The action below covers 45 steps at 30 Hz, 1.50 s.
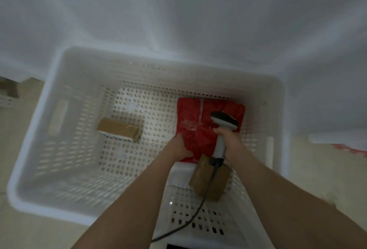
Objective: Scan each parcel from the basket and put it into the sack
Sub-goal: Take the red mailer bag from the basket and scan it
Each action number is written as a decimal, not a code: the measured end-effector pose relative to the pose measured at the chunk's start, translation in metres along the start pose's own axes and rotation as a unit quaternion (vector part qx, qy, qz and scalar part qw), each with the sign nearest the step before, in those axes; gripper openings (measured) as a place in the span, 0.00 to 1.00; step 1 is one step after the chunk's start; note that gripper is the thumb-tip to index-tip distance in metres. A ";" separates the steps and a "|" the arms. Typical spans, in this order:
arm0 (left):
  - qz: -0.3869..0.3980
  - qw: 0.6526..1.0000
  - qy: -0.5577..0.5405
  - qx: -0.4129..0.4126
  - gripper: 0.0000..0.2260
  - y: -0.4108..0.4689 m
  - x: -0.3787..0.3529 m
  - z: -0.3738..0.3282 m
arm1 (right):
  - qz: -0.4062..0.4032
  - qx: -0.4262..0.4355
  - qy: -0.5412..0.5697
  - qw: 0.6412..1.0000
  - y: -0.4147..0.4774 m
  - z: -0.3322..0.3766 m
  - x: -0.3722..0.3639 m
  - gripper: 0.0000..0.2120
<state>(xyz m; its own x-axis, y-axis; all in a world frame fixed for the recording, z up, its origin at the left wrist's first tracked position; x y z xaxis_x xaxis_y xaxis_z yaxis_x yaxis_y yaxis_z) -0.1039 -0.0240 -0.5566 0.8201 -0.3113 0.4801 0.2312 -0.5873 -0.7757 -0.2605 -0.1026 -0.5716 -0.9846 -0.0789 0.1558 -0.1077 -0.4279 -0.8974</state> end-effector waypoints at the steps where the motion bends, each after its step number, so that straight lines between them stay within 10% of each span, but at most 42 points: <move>1: 0.002 1.000 -0.012 0.000 0.33 -0.008 0.004 -0.001 | 0.017 0.000 0.002 1.000 -0.015 0.006 -0.005 0.38; 8: -0.086 0.987 -0.136 0.006 0.66 -0.085 0.092 -0.007 | 0.133 -0.008 0.060 0.989 -0.171 0.069 -0.055 0.12; 14: -0.206 0.956 -0.207 0.016 0.51 -0.211 0.212 -0.032 | 0.200 0.002 0.094 0.975 -0.328 0.131 -0.080 0.03; 20: -0.272 0.892 -0.347 0.103 0.13 -0.335 0.301 -0.057 | 0.264 0.007 0.093 0.960 -0.466 0.178 -0.091 0.05; 26: -0.347 0.901 -0.260 0.031 0.43 -0.425 0.376 -0.088 | 0.316 0.007 0.100 0.944 -0.569 0.210 -0.080 0.06; 32: -0.354 0.866 -0.353 0.015 0.16 -0.502 0.395 -0.126 | 0.344 0.054 0.079 0.934 -0.653 0.235 -0.057 0.07; 37: -0.418 0.791 -0.446 -0.012 0.15 -0.573 0.444 -0.131 | 0.256 0.127 0.119 0.951 -0.669 0.272 -0.003 0.08; 45: -0.324 0.785 -0.527 -0.041 0.22 -0.634 0.479 -0.143 | 0.259 0.162 0.077 0.949 -0.724 0.275 0.011 0.06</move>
<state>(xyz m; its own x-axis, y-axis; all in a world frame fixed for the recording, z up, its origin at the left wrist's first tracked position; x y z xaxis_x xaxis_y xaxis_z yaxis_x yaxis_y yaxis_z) 0.0674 0.0924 0.2240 0.5322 0.8377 0.1226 0.7788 -0.4276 -0.4590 -0.1557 -0.0416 0.1933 -0.9049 -0.2323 -0.3567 0.4199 -0.6243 -0.6588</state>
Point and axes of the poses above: each hand's wrist, its own y-axis towards the middle knuckle, its own x-axis out of the back of the hand, z = x × y, the point moved 8 cm from there along y, towards the middle knuckle, and after that the axes turned 6 degrees about -z, right-handed, at the moved point
